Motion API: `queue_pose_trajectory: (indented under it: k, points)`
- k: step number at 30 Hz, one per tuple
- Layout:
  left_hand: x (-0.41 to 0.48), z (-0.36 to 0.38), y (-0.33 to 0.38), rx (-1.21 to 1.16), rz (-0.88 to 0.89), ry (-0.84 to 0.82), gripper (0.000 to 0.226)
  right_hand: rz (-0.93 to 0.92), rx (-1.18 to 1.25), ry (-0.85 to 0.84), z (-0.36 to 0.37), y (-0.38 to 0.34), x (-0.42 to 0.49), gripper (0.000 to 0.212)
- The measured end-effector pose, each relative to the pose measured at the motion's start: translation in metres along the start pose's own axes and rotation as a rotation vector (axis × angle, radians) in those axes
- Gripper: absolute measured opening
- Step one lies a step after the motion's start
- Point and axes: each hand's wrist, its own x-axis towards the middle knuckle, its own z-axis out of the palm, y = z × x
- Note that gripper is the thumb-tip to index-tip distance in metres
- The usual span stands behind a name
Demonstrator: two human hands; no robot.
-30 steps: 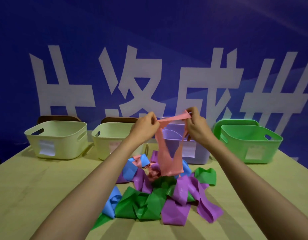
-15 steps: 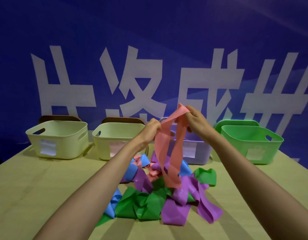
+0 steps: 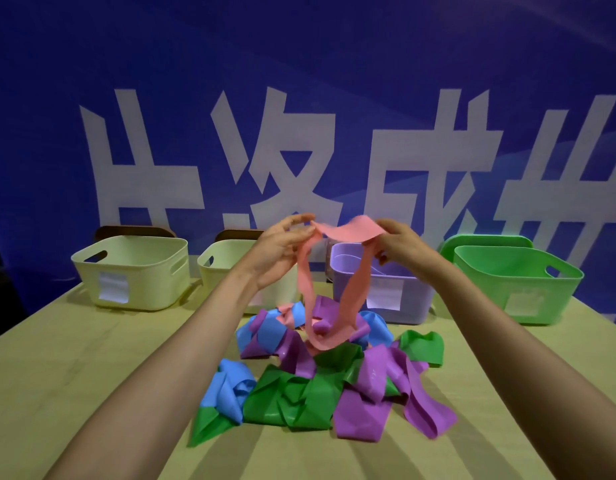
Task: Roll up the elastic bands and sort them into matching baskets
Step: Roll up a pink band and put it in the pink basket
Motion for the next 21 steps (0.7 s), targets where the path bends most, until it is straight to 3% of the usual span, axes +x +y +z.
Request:
queue_pose_trajectory:
  k: [4, 7, 8, 11, 15, 21]
  points:
    - [-0.001, 0.005, 0.001, 0.156, 0.066, 0.044, 0.021, 0.093, -0.09, -0.29, 0.004, 0.015, -0.006, 0.017]
    - [0.0, 0.013, 0.002, 0.282, 0.118, 0.079, 0.023, 0.07, -0.344, -0.503, 0.001, 0.013, -0.017, 0.073]
    - [0.0, 0.016, 0.002, 0.342, 0.139, 0.082, 0.025, 0.029, -0.26, -0.478, 0.003, 0.009, -0.019, 0.074]
    - [0.0, 0.027, 0.0, 0.544, 0.232, 0.063, 0.027, -0.164, 0.039, -0.204, 0.008, -0.009, -0.021, 0.044]
    - [-0.001, 0.044, 0.006, 0.763, 0.409, 0.107, 0.022, -0.29, -0.134, -0.019, 0.007, -0.027, -0.018, 0.023]
    - [0.001, 0.047, 0.015, 0.722, 0.453, 0.28, 0.026, -0.305, -0.201, 0.073, -0.003, -0.043, -0.016, 0.008]
